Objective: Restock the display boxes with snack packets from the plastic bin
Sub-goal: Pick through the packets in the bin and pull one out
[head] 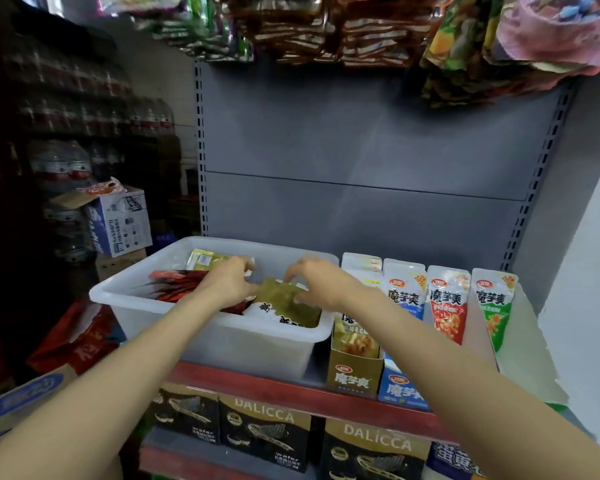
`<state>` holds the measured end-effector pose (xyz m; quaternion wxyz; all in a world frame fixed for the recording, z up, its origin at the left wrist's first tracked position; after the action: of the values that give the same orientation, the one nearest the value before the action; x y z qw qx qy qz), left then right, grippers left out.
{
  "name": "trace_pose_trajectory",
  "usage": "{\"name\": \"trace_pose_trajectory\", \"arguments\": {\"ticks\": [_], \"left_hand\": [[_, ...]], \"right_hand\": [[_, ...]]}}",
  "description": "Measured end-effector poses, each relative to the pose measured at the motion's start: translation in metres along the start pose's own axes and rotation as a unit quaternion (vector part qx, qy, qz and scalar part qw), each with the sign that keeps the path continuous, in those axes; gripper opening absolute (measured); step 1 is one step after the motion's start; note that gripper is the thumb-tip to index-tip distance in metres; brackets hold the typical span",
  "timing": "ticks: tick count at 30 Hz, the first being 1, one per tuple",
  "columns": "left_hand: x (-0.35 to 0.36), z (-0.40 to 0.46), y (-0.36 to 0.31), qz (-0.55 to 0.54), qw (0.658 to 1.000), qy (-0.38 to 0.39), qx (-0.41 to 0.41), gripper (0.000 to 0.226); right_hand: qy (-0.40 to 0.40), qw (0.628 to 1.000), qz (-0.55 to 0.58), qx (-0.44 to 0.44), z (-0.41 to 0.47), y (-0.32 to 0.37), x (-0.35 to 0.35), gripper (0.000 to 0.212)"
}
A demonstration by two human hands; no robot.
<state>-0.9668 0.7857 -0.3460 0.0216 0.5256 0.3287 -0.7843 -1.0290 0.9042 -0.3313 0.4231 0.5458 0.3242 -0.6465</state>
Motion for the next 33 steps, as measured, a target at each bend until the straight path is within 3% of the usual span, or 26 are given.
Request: {"name": "trace_pose_trajectory", "arguments": {"ticks": [3, 6, 9, 14, 18, 20, 23, 26, 30, 33], "left_hand": [[0.0, 0.003, 0.014, 0.014, 0.999, 0.03, 0.002, 0.057], [0.006, 0.007, 0.028, 0.052, 0.997, 0.062, -0.013, 0.044], [0.009, 0.011, 0.033, 0.083, 0.993, 0.086, -0.023, 0.04], [0.01, 0.014, 0.032, 0.086, 0.993, 0.084, -0.013, 0.031], [0.006, 0.014, 0.032, 0.03, 0.998, 0.053, -0.004, 0.032], [0.0, 0.014, 0.031, -0.027, 0.999, 0.023, -0.003, 0.037], [-0.009, 0.011, 0.028, -0.112, 0.993, -0.022, 0.01, 0.025], [-0.018, 0.001, 0.016, -0.239, 0.97, -0.04, 0.02, 0.028], [-0.025, -0.02, -0.015, -0.402, 0.915, 0.001, 0.033, 0.044], [-0.029, -0.029, -0.031, -0.435, 0.899, 0.009, 0.052, 0.027]], "right_hand": [[0.096, 0.995, -0.028, 0.006, 0.019, 0.004, 0.03, 0.064], [0.152, 0.987, -0.055, -0.001, 0.027, 0.006, 0.049, 0.056], [0.149, 0.986, -0.073, -0.003, 0.034, 0.006, 0.05, 0.046], [0.098, 0.99, -0.1, -0.007, 0.039, 0.004, 0.031, 0.041], [0.013, 0.995, -0.094, -0.001, 0.036, 0.0, 0.005, 0.031], [-0.043, 0.998, -0.047, 0.022, 0.034, -0.005, -0.008, 0.021], [-0.11, 0.989, 0.084, 0.058, 0.027, -0.016, -0.021, 0.013], [-0.142, 0.962, 0.224, 0.066, 0.015, -0.019, -0.027, 0.017], [-0.178, 0.934, 0.298, 0.083, -0.003, -0.021, -0.037, 0.017], [-0.22, 0.924, 0.299, 0.089, -0.016, -0.024, -0.05, 0.016]]}}
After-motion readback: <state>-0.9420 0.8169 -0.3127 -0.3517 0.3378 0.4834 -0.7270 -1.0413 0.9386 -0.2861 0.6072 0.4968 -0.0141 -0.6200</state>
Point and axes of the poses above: each hand's wrist, its own z-axis towards the middle knuckle, its own x-axis out of the palm, y = z × x, the point moved 9 cm from there along z, towards the middle knuckle, and after that the axes turned 1 degree about -y, right-handed, at the moved point
